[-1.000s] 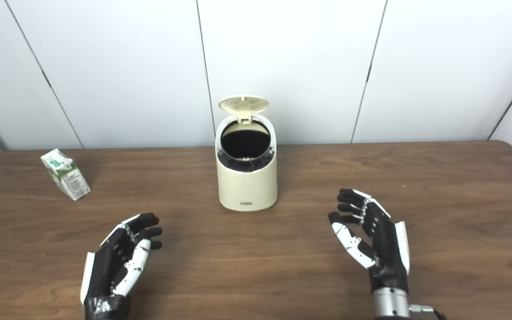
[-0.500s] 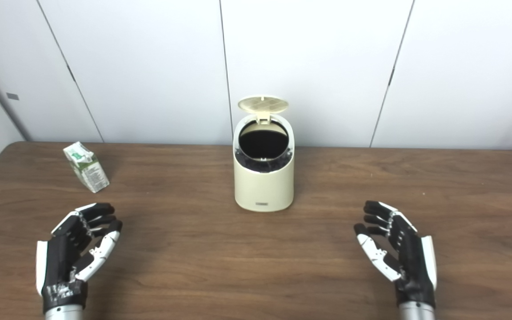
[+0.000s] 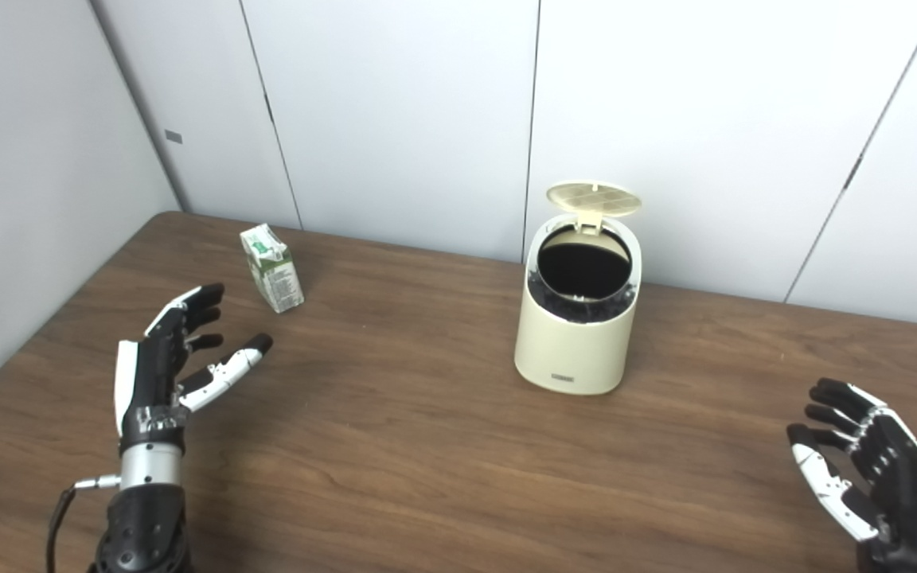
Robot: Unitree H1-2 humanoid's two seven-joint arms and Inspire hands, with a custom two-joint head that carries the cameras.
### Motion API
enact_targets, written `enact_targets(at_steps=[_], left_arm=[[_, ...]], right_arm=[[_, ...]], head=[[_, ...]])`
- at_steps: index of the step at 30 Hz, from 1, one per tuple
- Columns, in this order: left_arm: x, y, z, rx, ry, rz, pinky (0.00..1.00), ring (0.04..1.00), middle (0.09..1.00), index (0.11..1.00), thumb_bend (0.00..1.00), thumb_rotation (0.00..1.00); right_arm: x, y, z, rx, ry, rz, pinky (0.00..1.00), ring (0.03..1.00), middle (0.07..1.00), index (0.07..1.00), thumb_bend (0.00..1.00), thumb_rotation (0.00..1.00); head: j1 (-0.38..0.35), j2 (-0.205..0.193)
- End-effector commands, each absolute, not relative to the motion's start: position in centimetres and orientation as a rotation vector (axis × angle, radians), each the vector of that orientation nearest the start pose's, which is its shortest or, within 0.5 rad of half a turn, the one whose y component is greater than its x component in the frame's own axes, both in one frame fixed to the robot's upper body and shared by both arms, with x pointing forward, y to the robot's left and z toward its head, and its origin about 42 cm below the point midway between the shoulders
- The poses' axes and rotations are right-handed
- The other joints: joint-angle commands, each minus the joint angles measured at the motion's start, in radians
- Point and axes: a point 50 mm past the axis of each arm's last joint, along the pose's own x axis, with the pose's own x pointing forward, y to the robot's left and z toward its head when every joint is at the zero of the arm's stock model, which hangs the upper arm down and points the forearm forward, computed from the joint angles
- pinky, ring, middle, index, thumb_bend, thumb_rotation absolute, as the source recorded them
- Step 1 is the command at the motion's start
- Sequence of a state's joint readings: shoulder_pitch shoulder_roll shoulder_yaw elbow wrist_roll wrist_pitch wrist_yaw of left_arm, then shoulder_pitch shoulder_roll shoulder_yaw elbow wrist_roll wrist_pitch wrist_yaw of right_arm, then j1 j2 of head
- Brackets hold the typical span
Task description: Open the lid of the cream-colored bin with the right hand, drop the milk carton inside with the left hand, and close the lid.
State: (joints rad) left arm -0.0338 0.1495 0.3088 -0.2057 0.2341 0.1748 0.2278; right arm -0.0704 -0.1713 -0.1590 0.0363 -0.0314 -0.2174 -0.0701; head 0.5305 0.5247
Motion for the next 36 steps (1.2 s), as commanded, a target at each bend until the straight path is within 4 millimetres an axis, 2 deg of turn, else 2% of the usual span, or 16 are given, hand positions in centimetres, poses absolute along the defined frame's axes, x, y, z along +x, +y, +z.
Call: enact_targets(at_steps=[1, 2, 4, 9, 13, 18, 21, 26, 33, 36], left_arm=[[28.4, 35.6, 18.7, 0.397, -0.143, 0.612, 0.76, 0.854, 0.864, 0.9, 0.85, 0.25], [28.7, 35.9, 18.7, 0.41, -0.129, 0.62, 0.78, 0.863, 0.873, 0.906, 0.86, 0.26], [29.2, 36.3, 18.5, 0.423, -0.109, 0.638, 0.78, 0.867, 0.879, 0.908, 0.9, 0.3], [30.4, 37.5, 18.2, 0.45, -0.071, 0.664, 0.8, 0.872, 0.885, 0.923, 0.97, 0.36], [31.2, 38.0, 18.6, 0.473, -0.055, 0.676, 0.73, 0.833, 0.861, 0.918, 1.0, 0.36], [32.2, 38.6, 18.6, 0.508, -0.031, 0.696, 0.71, 0.813, 0.85, 0.897, 1.0, 0.36], [32.7, 39.1, 18.7, 0.48, -0.032, 0.715, 0.74, 0.833, 0.865, 0.89, 1.0, 0.34], [33.7, 40.4, 18.5, 0.509, 0.0, 0.74, 0.77, 0.848, 0.878, 0.916, 1.0, 0.39], [35.2, 40.7, 19.0, 0.517, 0.035, 0.725, 0.69, 0.816, 0.87, 0.91, 1.0, 0.37], [35.8, 40.5, 19.4, 0.514, 0.029, 0.705, 0.66, 0.795, 0.848, 0.891, 1.0, 0.33]], right_arm=[[30.7, -31.8, 13.6, -0.237, -0.34, -0.196, 0.52, 0.645, 0.676, 0.647, 0.26, 0.36], [30.9, -32.1, 13.5, -0.25, -0.344, -0.197, 0.51, 0.631, 0.665, 0.632, 0.29, 0.43], [31.2, -32.5, 13.1, -0.256, -0.342, -0.199, 0.48, 0.618, 0.653, 0.616, 0.34, 0.5], [31.9, -32.9, 13.0, -0.243, -0.325, -0.201, 0.44, 0.589, 0.629, 0.591, 0.41, 0.57], [32.3, -33.3, 12.8, -0.24, -0.326, -0.199, 0.43, 0.568, 0.612, 0.576, 0.39, 0.53], [32.7, -33.9, 12.3, -0.247, -0.339, -0.189, 0.43, 0.567, 0.607, 0.577, 0.37, 0.51], [32.7, -33.6, 12.5, -0.238, -0.331, -0.196, 0.43, 0.564, 0.606, 0.576, 0.38, 0.54], [32.7, -33.9, 12.0, -0.233, -0.345, -0.181, 0.43, 0.561, 0.605, 0.574, 0.37, 0.51], [32.6, -33.6, 12.0, -0.233, -0.343, -0.182, 0.43, 0.561, 0.605, 0.577, 0.38, 0.51], [32.5, -33.4, 12.0, -0.236, -0.338, -0.184, 0.42, 0.555, 0.6, 0.575, 0.38, 0.51]], head=[[0.039, -0.006], [0.063, -0.01], [0.099, -0.02], [0.186, -0.039], [0.205, -0.05], [0.215, -0.059], [0.217, -0.061], [0.211, -0.068], [0.193, -0.07], [0.184, -0.071]])
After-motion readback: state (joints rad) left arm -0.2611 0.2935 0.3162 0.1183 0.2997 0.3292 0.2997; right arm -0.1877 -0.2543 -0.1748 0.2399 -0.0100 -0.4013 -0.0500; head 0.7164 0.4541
